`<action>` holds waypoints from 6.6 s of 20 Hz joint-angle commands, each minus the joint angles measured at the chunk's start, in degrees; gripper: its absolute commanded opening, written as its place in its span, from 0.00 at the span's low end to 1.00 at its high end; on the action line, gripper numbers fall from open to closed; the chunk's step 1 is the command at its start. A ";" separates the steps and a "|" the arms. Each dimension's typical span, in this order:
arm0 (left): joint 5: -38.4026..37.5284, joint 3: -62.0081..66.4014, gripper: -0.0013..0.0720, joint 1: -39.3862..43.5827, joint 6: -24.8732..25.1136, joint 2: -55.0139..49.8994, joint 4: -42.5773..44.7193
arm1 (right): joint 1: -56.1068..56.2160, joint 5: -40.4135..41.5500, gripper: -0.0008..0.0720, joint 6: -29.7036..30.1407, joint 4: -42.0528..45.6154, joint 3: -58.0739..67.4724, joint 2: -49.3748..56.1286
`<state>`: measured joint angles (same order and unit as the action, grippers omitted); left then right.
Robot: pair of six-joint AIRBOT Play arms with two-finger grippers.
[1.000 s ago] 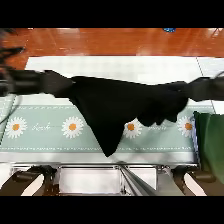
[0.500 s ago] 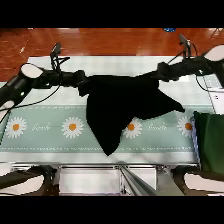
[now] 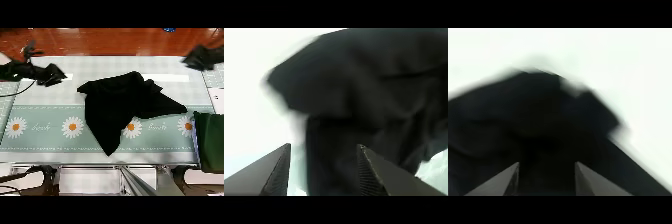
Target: Fold the shirts.
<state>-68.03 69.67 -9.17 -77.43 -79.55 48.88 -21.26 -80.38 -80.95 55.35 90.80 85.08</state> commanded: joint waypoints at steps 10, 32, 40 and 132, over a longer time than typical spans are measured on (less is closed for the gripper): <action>9.18 -40.92 0.71 8.24 3.21 13.79 -12.35 | -12.24 12.31 0.57 5.42 4.17 -48.43 -22.51; 16.46 -27.58 0.04 18.95 6.29 -0.87 -22.97 | -12.20 17.33 0.57 4.48 3.04 -47.95 -12.63; 16.39 -27.58 0.04 18.95 6.29 -0.87 -22.97 | -12.09 20.44 0.57 2.10 -0.98 -39.41 -1.79; 4.63 -41.07 0.71 -26.97 9.94 8.31 -6.14 | -16.41 13.38 0.57 12.33 -8.52 -50.53 -19.65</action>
<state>-67.22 29.63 -38.02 -70.41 -69.06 47.97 -37.65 -66.83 -69.08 47.18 41.45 65.89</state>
